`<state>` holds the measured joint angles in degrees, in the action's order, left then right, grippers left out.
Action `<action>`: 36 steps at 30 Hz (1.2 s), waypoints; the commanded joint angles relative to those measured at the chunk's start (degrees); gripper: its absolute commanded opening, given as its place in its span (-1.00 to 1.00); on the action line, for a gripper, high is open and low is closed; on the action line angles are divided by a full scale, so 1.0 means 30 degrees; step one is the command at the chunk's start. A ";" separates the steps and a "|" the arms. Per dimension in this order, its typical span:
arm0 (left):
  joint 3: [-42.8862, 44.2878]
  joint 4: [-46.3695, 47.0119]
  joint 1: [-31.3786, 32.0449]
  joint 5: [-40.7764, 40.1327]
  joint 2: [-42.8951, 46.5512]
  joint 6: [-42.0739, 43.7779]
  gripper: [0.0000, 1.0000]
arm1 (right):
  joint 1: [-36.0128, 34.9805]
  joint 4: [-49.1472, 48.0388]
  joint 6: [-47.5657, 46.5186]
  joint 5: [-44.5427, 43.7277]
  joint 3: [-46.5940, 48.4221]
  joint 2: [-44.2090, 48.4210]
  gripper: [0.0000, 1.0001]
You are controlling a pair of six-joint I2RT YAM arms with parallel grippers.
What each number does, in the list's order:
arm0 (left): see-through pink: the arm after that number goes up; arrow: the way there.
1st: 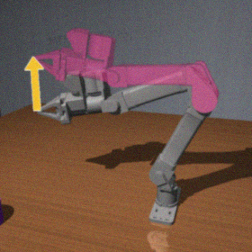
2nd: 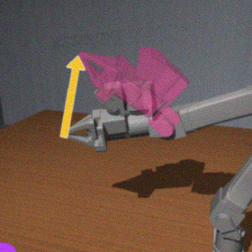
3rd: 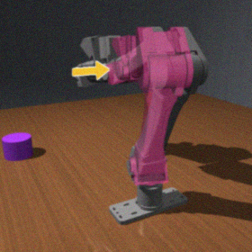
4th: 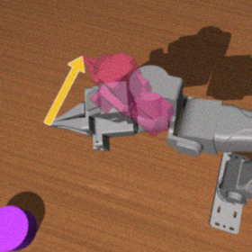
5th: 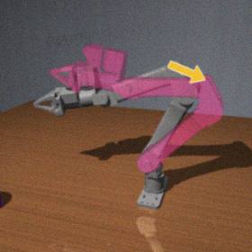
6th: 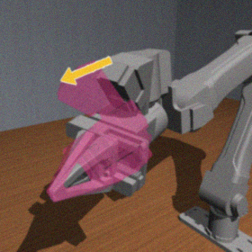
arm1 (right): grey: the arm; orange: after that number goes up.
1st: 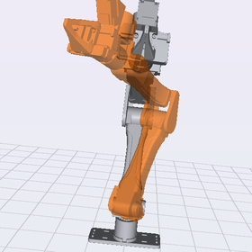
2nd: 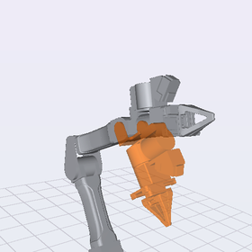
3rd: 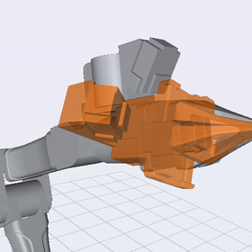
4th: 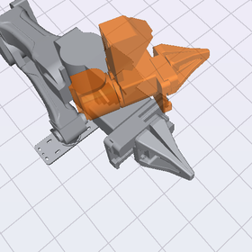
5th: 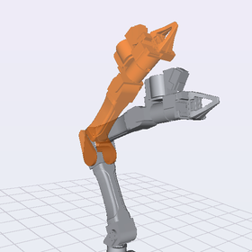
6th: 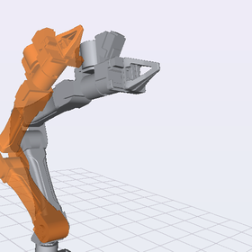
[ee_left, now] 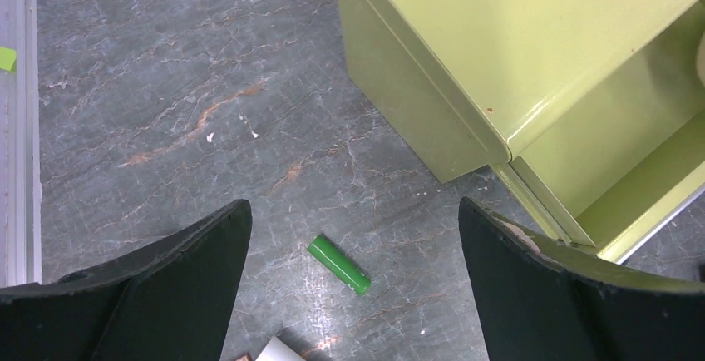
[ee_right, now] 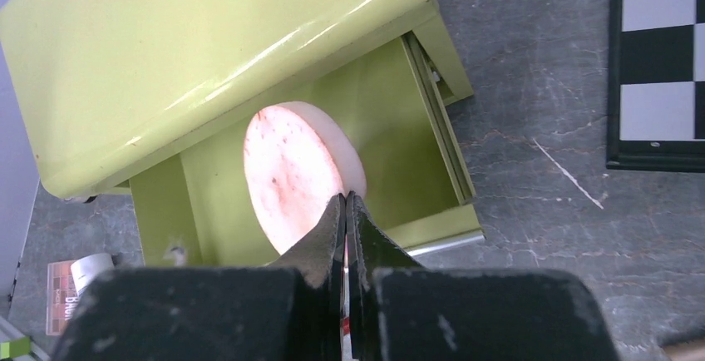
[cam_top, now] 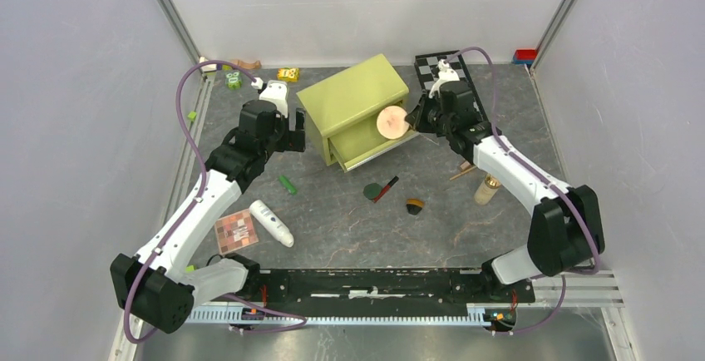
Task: Organize the makeup
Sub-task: Place the makeup tool in the drawer.
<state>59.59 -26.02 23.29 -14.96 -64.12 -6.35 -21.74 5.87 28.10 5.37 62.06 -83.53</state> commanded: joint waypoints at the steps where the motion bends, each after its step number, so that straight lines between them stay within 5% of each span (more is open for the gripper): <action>1: 0.0175 0.0588 0.0059 -0.0139 0.0054 0.0534 1.00 | -0.0282 -0.0890 0.0238 0.0810 0.1451 -0.0875 -0.97; 28: 0.0238 0.0511 0.0088 0.0270 0.0007 0.0505 1.00 | -0.0825 0.1675 -0.0919 -0.1374 0.4057 -0.4162 -0.95; 36: 0.0262 0.0470 0.0080 0.0302 -0.0007 0.0534 1.00 | -0.0854 0.1838 -0.0994 -0.1499 0.4190 -0.4216 -0.69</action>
<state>59.59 -26.04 23.29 -14.52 -64.14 -6.35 -23.92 11.73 25.91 1.91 71.99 -95.88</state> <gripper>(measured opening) 0.997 0.096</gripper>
